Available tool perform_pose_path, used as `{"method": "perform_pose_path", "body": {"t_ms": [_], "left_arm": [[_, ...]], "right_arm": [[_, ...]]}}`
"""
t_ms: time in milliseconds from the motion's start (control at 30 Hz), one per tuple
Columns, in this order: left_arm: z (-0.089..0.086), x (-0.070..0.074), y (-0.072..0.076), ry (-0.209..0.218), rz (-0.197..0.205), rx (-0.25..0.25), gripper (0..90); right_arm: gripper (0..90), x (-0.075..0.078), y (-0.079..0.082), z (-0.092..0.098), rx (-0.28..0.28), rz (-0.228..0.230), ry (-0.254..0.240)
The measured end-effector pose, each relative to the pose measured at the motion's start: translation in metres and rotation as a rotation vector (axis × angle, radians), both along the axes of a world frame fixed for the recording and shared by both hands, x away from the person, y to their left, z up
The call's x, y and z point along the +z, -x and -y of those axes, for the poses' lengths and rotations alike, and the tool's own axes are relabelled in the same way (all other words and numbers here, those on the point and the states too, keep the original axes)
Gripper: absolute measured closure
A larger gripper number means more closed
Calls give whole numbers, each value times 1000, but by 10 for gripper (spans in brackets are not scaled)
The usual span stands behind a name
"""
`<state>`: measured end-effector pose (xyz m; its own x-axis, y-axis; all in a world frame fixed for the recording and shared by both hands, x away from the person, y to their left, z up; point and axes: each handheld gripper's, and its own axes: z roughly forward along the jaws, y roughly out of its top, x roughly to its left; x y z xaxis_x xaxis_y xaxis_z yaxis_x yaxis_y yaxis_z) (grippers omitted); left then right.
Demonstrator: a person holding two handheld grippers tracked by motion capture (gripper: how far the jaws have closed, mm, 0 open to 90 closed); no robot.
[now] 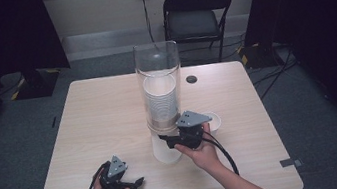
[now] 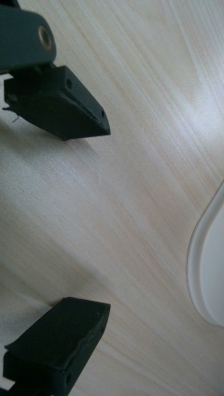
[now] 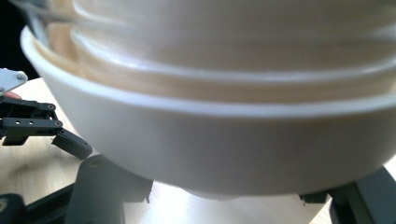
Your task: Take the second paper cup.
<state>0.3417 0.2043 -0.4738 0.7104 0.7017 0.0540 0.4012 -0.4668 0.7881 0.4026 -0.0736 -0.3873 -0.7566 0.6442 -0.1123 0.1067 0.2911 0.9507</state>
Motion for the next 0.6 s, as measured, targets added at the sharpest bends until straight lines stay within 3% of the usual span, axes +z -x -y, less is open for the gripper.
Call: {"method": "perform_pose_path", "body": {"t_ms": [467,500,533,567,600], "left_arm": [[0,0,0,1,0,1,125],[0,0,0,-1,0,1,125],[0,0,0,0,0,2,125],[0,0,0,1,0,2,125],[0,0,1,2,-1,0,125]], "right_arm": [[367,-2,-1,1,5,-4,4],[377,-7,-3,0,-1,-48,80],[375,-20,-4,1,-6,-86,127],[376,-41,-6,6,-27,-154,182],[376,-60,-5,13,-37,-190,143]]}}
